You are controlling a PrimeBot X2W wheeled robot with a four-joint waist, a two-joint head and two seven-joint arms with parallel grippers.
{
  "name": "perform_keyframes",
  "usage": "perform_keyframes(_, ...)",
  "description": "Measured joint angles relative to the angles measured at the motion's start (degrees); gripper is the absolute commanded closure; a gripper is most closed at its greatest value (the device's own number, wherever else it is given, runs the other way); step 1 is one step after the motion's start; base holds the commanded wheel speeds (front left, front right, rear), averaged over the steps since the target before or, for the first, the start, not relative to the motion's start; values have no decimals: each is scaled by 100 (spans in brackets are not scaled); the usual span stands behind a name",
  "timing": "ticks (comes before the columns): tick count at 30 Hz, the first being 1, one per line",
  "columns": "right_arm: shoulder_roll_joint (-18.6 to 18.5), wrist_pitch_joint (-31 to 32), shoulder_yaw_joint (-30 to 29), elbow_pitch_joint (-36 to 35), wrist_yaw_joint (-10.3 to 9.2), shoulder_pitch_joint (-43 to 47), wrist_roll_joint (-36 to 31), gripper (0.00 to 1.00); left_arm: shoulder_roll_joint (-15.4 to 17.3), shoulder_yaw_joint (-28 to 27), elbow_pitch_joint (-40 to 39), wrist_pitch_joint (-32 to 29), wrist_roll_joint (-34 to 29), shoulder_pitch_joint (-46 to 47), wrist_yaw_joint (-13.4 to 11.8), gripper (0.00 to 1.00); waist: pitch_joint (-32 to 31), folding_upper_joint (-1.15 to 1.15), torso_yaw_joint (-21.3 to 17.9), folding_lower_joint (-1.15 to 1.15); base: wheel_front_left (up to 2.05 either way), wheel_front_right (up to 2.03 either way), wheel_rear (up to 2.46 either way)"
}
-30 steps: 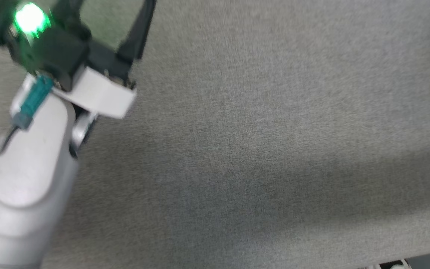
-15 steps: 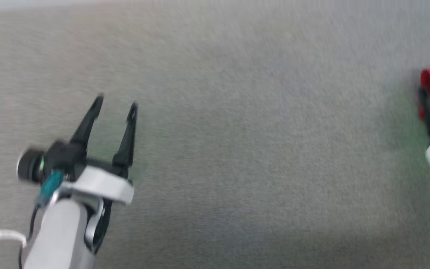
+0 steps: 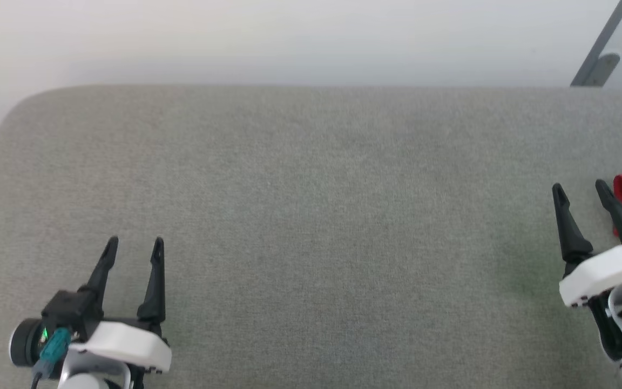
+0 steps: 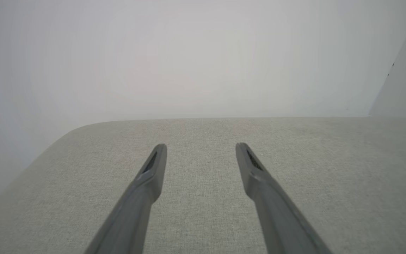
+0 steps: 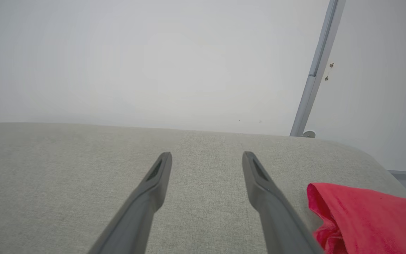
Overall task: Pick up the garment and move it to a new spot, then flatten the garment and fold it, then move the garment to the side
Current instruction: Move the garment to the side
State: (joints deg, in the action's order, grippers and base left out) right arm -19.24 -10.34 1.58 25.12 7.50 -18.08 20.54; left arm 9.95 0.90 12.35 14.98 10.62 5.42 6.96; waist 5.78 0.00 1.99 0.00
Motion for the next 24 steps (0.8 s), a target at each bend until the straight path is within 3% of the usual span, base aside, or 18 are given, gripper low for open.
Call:
perform_keyframes(14,488,204,-570,-1483,0,1333,-36,0,-112,-479,-479,0,-60,-928,35,0,-569,0,-4,0,0,0,0)
perform_keyframes(24,818,567,-1101,-2397,-1,1996,-144,0,-169,-575,-871,0,-75,-1368,37,0,-639,0,4,0,0,0,0)
